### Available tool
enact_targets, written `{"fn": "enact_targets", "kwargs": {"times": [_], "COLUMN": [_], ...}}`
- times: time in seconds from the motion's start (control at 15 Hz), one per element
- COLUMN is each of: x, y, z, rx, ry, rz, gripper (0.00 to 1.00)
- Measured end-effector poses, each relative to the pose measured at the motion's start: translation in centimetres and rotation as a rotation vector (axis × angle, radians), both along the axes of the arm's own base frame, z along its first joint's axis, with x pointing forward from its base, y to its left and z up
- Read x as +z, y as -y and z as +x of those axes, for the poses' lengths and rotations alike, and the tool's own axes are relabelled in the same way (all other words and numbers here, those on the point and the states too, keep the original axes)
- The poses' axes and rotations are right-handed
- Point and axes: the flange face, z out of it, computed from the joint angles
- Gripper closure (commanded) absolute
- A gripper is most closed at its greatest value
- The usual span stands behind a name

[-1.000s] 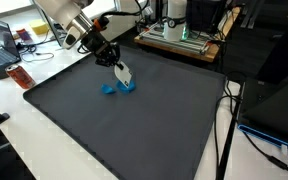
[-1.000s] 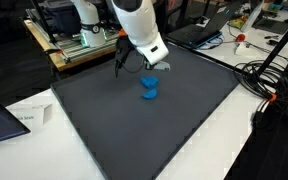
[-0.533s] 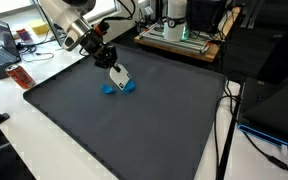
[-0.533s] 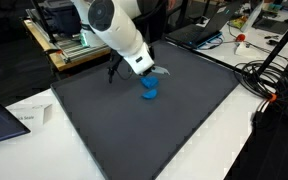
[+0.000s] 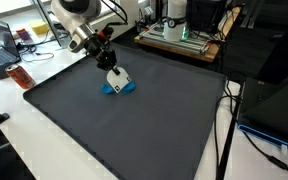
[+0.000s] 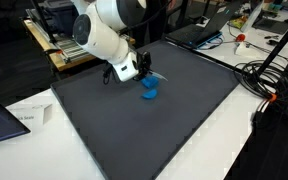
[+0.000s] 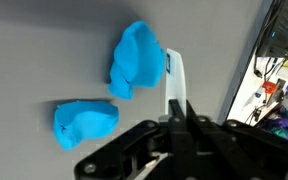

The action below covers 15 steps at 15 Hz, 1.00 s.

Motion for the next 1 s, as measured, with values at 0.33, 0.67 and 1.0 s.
{"fn": "enact_targets", "kwargs": {"times": [0.33,0.67,1.0], "x": [-1.2,-0.6,1.3], "y": [0.7,0.7,0.0], "z": [-1.8,-3.8,-5.4], "rx": [-0.125,-0.227,-0.301], "ry": [-0.001,0.019,0.055], "rz": [-0.003,-0.025,-0.102], "gripper": [0.99,0.99,0.99]}}
